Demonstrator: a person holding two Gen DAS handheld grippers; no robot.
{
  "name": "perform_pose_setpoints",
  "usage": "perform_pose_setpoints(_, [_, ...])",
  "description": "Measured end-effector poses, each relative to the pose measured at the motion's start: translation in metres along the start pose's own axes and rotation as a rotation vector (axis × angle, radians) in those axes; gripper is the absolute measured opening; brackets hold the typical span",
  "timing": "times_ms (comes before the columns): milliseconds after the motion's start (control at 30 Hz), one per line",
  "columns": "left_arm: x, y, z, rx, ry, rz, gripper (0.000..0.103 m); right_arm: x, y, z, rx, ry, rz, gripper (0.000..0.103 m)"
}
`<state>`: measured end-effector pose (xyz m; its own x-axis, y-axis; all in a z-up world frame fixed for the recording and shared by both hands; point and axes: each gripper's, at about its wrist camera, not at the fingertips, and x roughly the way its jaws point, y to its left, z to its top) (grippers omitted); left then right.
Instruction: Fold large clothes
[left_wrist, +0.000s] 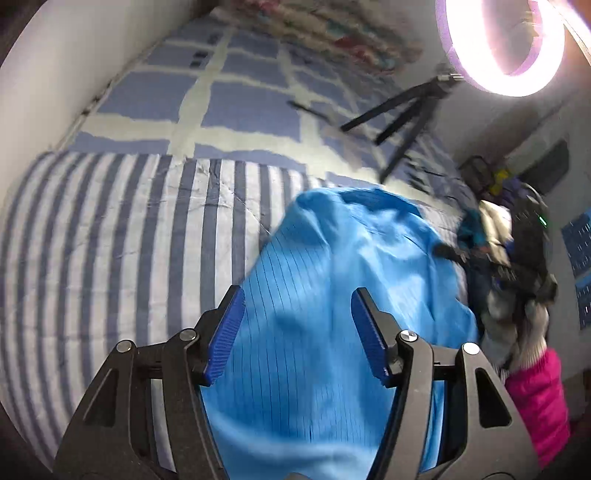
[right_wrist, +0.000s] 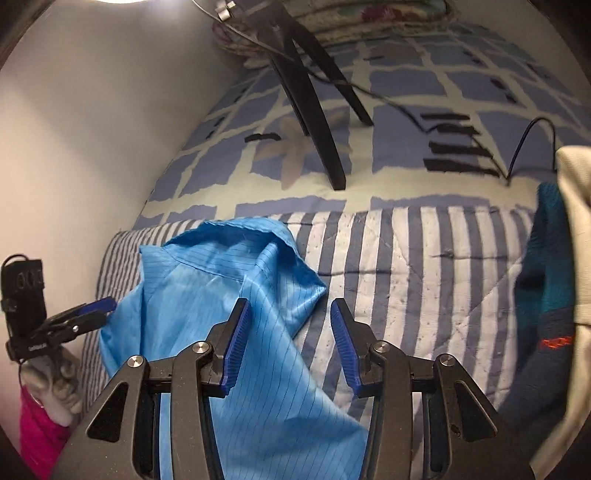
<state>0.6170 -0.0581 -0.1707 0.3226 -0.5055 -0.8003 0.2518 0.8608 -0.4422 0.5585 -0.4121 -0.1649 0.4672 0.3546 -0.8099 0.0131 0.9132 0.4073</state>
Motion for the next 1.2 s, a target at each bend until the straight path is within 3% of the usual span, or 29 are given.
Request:
perform_pose_setpoints(133, [0.035, -0.004, 0.01, -0.027, 0.023, 0.052, 0.061, 0.023, 0.001, -0.003, -0.01, 0.03, 0.005, 0.043])
perform_pose_setpoints(167, [0.038, -0.007, 0.011, -0.016, 0.01, 0.068, 0.056, 0.027, 0.002, -0.004, -0.015, 0.026, 0.0, 0.043])
perform_pose_setpoints(200, [0.041, -0.011, 0.011, 0.003, -0.005, 0.087, 0.047, 0.028, 0.005, -0.005, -0.025, 0.01, -0.006, 0.038])
perform_pose_setpoints(233, [0.044, -0.013, 0.012, 0.014, -0.003, 0.097, 0.02, 0.029, 0.009, -0.006, -0.042, -0.001, -0.005, 0.028])
perform_pose_setpoints(267, [0.049, -0.015, 0.012, 0.016, 0.016, 0.102, 0.004, 0.031, 0.014, -0.007, -0.058, 0.005, 0.008, 0.01])
perform_pose_setpoints(467, [0.032, -0.025, 0.004, 0.016, -0.033, 0.087, 0.0, 0.016, 0.038, -0.015, -0.127, -0.049, -0.01, 0.003])
perform_pose_setpoints(733, [-0.045, -0.057, -0.022, 0.078, -0.122, 0.058, 0.0, -0.053, 0.057, -0.027, -0.096, -0.142, 0.046, 0.002])
perform_pose_setpoints(1033, [-0.153, -0.094, -0.098, 0.1, -0.194, 0.033, 0.0, -0.157, 0.116, -0.094, -0.165, -0.195, 0.056, 0.002])
perform_pose_setpoints(1200, [-0.188, -0.108, -0.15, 0.101, -0.2, 0.026, 0.0, -0.193, 0.139, -0.143, -0.191, -0.199, 0.073, 0.002])
